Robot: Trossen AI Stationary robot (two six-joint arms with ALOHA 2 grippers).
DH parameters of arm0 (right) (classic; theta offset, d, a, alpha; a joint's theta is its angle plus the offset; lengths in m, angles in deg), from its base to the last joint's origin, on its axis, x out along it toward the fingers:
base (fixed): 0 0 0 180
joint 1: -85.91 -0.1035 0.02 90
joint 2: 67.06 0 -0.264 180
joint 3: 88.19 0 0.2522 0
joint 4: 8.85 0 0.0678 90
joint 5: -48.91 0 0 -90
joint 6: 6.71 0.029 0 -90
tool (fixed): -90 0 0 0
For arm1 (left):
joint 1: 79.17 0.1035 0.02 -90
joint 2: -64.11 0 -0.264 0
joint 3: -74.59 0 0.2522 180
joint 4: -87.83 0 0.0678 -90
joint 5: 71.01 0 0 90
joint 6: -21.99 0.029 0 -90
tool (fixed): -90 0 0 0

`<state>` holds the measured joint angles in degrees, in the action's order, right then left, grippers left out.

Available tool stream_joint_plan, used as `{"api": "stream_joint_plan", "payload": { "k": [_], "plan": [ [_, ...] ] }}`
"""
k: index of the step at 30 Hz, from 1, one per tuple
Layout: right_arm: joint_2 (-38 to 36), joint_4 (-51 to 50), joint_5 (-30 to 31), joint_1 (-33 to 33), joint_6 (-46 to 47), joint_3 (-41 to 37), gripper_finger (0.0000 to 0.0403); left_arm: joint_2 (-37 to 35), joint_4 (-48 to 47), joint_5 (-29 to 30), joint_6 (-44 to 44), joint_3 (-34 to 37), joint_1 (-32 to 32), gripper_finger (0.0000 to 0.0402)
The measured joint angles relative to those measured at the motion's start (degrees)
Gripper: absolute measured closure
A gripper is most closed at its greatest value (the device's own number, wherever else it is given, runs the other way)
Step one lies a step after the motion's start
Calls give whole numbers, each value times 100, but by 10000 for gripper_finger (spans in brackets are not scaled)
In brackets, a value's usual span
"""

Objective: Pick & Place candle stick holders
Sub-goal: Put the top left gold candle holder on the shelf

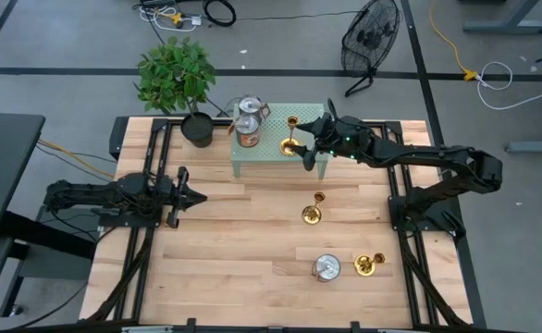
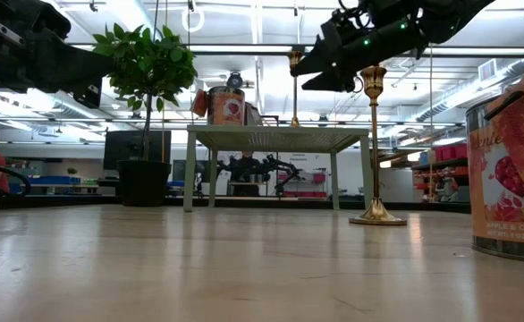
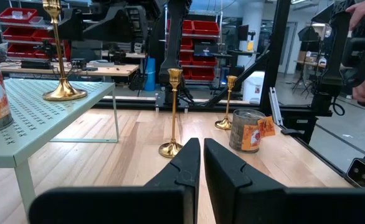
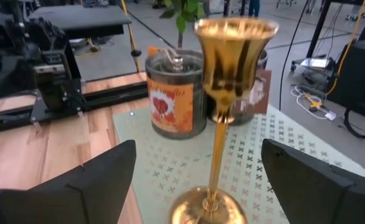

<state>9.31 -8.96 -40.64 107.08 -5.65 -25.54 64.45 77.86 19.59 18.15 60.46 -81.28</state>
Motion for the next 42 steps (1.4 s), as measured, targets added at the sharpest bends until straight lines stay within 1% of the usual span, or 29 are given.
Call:
{"api": "stream_joint_plan", "payload": {
  "k": [7, 11, 15, 27, 42],
  "plan": [
    [-227, -122, -10, -4, 0, 0, 52, 2, 0, 0, 0, 1, 0, 371],
    [-282, -161, -144, -4, -2, 0, 52, 2, 0, 0, 0, 0, 0, 371],
    [-345, -287, -155, -8, -2, 0, 52, 2, 0, 0, 0, -1, 0, 371],
    [-607, -684, -157, -175, -9, 0, 52, 1, 0, 0, 1, -1, 0, 371],
    [-631, -778, -131, -111, -172, 0, 52, 2, -2, 0, 0, 1, 2, 371]
  ]
}}
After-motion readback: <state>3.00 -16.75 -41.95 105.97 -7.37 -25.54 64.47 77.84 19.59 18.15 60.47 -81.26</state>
